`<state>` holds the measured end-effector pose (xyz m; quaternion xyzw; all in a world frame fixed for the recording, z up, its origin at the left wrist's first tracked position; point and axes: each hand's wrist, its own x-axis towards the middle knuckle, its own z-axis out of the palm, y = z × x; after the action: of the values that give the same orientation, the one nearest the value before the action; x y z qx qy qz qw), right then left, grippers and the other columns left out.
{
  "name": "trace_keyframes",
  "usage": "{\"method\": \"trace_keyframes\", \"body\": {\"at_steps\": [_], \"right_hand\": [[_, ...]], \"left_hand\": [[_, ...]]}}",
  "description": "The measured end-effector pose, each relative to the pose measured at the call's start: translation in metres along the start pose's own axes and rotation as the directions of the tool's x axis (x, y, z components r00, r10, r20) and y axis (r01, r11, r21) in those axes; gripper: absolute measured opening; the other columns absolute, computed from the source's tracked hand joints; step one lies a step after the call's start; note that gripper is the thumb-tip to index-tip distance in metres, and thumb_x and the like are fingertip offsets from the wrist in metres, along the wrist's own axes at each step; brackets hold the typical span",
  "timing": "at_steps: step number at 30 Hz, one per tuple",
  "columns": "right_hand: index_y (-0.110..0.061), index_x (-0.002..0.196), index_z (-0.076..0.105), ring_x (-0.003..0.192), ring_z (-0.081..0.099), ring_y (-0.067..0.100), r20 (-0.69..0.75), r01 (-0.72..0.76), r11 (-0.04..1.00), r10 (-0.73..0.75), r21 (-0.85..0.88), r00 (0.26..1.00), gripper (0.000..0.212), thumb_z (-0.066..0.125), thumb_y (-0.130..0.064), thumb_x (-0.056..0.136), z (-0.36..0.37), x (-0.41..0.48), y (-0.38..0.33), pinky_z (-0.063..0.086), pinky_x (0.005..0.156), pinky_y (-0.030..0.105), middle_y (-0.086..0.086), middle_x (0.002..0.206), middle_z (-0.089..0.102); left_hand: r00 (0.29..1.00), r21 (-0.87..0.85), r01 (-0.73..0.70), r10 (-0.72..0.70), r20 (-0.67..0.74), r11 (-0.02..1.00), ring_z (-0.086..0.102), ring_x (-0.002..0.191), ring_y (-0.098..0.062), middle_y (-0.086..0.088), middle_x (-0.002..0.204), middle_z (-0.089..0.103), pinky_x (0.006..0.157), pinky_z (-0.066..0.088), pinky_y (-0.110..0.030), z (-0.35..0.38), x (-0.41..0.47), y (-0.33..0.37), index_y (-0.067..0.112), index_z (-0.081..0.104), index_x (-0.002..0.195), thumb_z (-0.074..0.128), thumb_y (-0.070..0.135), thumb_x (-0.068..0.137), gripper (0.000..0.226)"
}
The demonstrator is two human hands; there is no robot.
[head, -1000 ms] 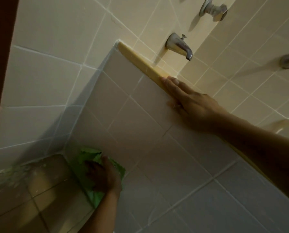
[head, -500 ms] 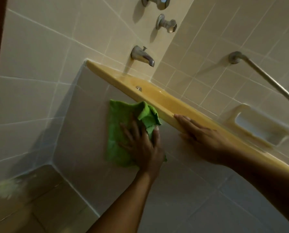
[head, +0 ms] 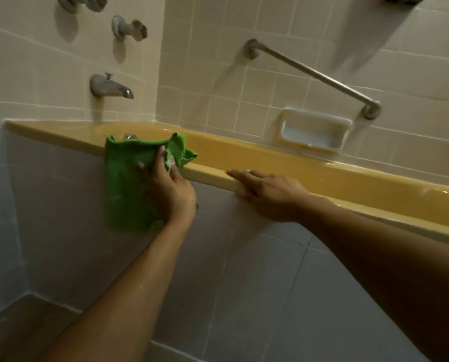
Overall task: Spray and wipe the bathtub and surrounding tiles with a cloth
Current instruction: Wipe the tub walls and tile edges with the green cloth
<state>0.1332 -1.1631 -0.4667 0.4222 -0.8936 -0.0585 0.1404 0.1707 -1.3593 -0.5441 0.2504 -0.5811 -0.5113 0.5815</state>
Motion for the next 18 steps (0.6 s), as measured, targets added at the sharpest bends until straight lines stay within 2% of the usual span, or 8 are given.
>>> {"method": "trace_keyframes", "body": {"at_steps": [3, 5, 6, 9, 13, 16, 18], "right_hand": [[-0.057, 0.154, 0.003, 0.132, 0.051, 0.032, -0.014, -0.002, 1.0, 0.002, -0.014, 1.0, 0.052, 0.021, -0.058, 0.105, 0.004, -0.012, 0.014, 0.042, 0.077, 0.037, -0.009, 0.166, 0.023], [-0.057, 0.154, 0.003, 0.131, 0.051, 0.032, -0.02, -0.004, 1.0, 0.004, -0.018, 1.0, 0.051, 0.02, -0.058, 0.106, 0.007, -0.02, 0.022, 0.041, 0.077, 0.037, -0.01, 0.167, 0.021], [-0.057, 0.153, 0.003, 0.132, 0.051, 0.031, -0.021, -0.009, 1.0, 0.008, -0.016, 1.0, 0.051, 0.019, -0.058, 0.106, 0.007, -0.024, 0.027, 0.042, 0.079, 0.039, -0.011, 0.167, 0.021], [-0.059, 0.153, 0.004, 0.134, 0.049, 0.031, -0.014, -0.037, 0.999, 0.037, 0.001, 0.999, 0.049, 0.02, -0.056, 0.106, 0.007, -0.037, 0.039, 0.043, 0.085, 0.042, -0.014, 0.166, 0.02], [-0.058, 0.153, 0.004, 0.132, 0.05, 0.03, -0.002, -0.06, 0.998, 0.06, 0.025, 0.998, 0.049, 0.021, -0.053, 0.108, 0.007, -0.052, 0.053, 0.043, 0.087, 0.043, -0.015, 0.166, 0.021], [-0.058, 0.153, 0.003, 0.133, 0.049, 0.028, -0.001, -0.055, 0.998, 0.055, 0.04, 0.998, 0.049, 0.02, -0.054, 0.107, 0.007, -0.059, 0.06, 0.045, 0.094, 0.045, -0.016, 0.166, 0.021], [-0.059, 0.152, 0.002, 0.134, 0.047, 0.026, 0.001, -0.045, 0.997, 0.045, 0.065, 0.999, 0.049, 0.021, -0.055, 0.107, 0.006, -0.059, 0.063, 0.045, 0.096, 0.045, -0.016, 0.166, 0.02]], "left_hand": [[0.995, -0.043, -0.096, 0.097, 0.021, 0.994, 0.052, 0.133, -0.035, -0.021, 0.141, 0.058, 0.108, 0.04, -0.035, 0.007, -0.018, 0.027, 0.01, 0.06, 0.137, 0.043, 0.022, 0.105, 0.038], [0.995, -0.065, -0.085, 0.088, 0.048, 0.994, 0.059, 0.12, -0.027, -0.015, 0.13, 0.064, 0.094, 0.039, -0.023, 0.008, -0.025, 0.044, 0.008, 0.06, 0.136, 0.044, 0.018, 0.108, 0.034], [0.995, -0.085, -0.069, 0.075, 0.066, 0.994, 0.061, 0.115, -0.024, -0.011, 0.125, 0.065, 0.091, 0.04, -0.022, 0.008, -0.027, 0.051, 0.01, 0.06, 0.135, 0.044, 0.018, 0.109, 0.032], [0.994, -0.111, -0.023, 0.034, 0.102, 0.994, 0.063, 0.101, -0.016, -0.002, 0.113, 0.067, 0.088, 0.045, -0.027, 0.004, -0.03, 0.068, 0.016, 0.061, 0.133, 0.044, 0.023, 0.109, 0.03], [0.987, -0.147, 0.017, 0.006, 0.159, 0.989, 0.053, 0.076, 0.001, 0.007, 0.092, 0.062, 0.07, 0.043, -0.018, -0.003, -0.034, 0.078, 0.017, 0.064, 0.124, 0.045, 0.024, 0.109, 0.026], [0.977, -0.188, 0.058, -0.018, 0.212, 0.98, 0.054, 0.08, -0.002, 0.008, 0.094, 0.063, 0.08, 0.043, -0.024, -0.007, -0.041, 0.086, 0.024, 0.062, 0.109, 0.045, 0.026, 0.109, 0.017], [0.969, -0.207, 0.077, -0.025, 0.244, 0.975, 0.056, 0.083, -0.006, 0.012, 0.091, 0.062, 0.084, 0.044, -0.03, -0.008, -0.047, 0.09, 0.029, 0.06, 0.094, 0.044, 0.028, 0.11, 0.022]]}}
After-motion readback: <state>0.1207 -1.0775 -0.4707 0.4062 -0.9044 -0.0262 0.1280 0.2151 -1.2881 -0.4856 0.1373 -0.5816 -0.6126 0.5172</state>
